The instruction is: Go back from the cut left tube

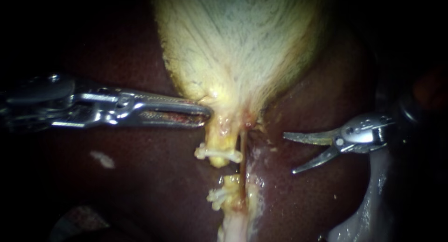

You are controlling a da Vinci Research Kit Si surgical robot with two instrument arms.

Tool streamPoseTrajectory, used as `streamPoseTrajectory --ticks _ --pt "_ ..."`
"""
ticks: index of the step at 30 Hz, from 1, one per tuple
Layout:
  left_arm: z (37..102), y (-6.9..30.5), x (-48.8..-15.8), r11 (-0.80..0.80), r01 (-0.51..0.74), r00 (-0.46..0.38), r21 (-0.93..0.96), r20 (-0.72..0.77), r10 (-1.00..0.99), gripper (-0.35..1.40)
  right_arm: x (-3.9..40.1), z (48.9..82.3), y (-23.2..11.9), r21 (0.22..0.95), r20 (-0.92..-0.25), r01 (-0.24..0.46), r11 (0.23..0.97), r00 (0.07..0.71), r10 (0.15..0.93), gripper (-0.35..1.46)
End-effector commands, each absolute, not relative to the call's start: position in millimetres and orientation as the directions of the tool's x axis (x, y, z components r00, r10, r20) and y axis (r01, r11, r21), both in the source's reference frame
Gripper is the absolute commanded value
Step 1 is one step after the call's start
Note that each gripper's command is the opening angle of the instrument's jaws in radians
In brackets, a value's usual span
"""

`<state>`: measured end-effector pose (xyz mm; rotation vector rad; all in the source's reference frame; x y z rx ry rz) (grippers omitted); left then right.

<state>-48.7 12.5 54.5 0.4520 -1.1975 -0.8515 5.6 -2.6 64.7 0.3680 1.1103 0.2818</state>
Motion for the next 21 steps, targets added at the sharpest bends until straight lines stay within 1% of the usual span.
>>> streamPoseTrajectory --ticks 1,8,21 --pt "54.6 12.5 -48.7 0.620 0.333 0.117 0.711 0.621 -0.775 -0.35 5.6 64.8 -2.7 0.425 -0.815 -0.037 0.904 0.418 0.401 1.26" --pt "56.3 11.9 -49.7 0.625 0.339 0.118 0.703 0.628 -0.769 -0.35 5.6 64.8 -2.7 0.425 -0.815 -0.037 0.904 0.418 0.401 1.26" --pt "57.2 12.5 -50.8 0.624 0.343 0.116 0.702 0.627 -0.770 -0.35 5.6 64.8 -2.7 0.425 -0.815 -0.037 0.904 0.418 0.401 1.28"
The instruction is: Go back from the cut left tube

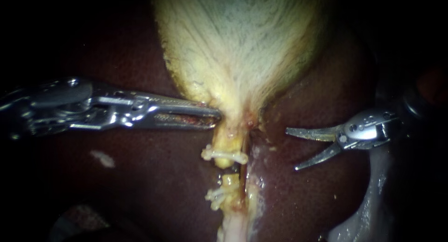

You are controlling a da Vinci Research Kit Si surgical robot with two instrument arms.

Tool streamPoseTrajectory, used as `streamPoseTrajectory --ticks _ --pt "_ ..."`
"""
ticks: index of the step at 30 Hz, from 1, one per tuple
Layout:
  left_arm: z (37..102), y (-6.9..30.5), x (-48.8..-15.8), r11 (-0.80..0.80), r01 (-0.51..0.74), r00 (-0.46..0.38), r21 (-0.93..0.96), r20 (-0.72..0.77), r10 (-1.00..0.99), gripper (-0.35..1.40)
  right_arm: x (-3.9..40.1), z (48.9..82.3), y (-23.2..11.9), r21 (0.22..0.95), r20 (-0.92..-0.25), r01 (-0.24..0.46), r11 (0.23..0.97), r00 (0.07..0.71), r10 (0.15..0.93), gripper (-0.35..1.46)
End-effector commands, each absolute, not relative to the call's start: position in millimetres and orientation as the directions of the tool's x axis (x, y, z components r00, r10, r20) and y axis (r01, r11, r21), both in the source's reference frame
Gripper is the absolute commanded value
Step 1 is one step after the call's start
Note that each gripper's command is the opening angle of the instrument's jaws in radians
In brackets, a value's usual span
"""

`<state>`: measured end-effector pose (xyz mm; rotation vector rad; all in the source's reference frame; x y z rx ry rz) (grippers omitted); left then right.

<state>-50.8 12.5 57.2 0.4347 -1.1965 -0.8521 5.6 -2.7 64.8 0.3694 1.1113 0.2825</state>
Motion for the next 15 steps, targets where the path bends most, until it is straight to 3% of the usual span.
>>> streamPoseTrajectory --ticks 1,15 --pt "57.2 12.6 -50.8 0.624 0.343 0.116 0.702 0.627 -0.770 -0.35 5.6 64.8 -2.7 0.425 -0.815 -0.037 0.904 0.418 0.401 1.28" --pt "57.2 12.6 -50.8 0.624 0.343 0.116 0.702 0.627 -0.770 -0.35 5.5 64.7 -2.7 0.425 -0.815 -0.037 0.904 0.418 0.400 1.28"
